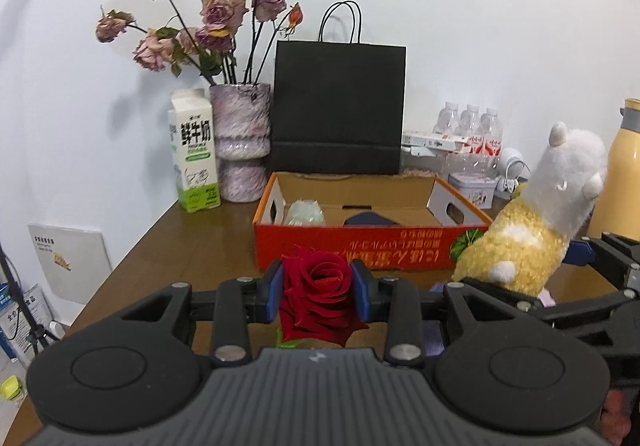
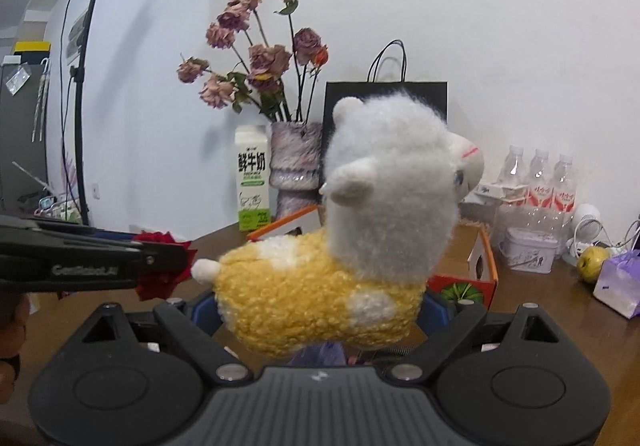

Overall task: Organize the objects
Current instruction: 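Carry the rose and plush alpaca toward the cardboard box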

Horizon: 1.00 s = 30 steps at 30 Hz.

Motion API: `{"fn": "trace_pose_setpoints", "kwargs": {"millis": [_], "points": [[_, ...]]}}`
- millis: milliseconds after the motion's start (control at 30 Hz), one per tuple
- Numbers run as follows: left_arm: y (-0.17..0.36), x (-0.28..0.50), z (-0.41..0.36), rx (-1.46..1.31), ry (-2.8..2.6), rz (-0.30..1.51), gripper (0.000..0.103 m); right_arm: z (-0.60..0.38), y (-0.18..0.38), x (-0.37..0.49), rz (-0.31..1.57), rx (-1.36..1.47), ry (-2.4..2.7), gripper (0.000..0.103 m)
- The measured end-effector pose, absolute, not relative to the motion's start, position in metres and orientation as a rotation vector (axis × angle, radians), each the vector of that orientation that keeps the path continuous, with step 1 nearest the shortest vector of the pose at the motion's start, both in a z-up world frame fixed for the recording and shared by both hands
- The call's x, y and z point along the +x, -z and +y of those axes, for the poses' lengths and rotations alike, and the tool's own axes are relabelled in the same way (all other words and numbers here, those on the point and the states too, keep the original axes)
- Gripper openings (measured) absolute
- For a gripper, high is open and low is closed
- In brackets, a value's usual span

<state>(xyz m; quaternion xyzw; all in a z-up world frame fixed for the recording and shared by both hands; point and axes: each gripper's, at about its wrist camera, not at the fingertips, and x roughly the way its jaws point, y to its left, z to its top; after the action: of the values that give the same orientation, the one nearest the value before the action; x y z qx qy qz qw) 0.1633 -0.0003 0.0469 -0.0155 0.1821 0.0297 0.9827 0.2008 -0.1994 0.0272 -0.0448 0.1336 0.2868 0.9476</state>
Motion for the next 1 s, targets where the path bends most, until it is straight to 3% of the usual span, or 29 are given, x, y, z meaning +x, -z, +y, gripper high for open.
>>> {"fn": "trace_pose_setpoints", "kwargs": {"millis": [1000], "points": [[-0.084,0.34,0.004,-0.136,-0.115,0.308,0.036,-0.16,-0.065,0.353,0.272,-0.053,-0.454,0.093]]}}
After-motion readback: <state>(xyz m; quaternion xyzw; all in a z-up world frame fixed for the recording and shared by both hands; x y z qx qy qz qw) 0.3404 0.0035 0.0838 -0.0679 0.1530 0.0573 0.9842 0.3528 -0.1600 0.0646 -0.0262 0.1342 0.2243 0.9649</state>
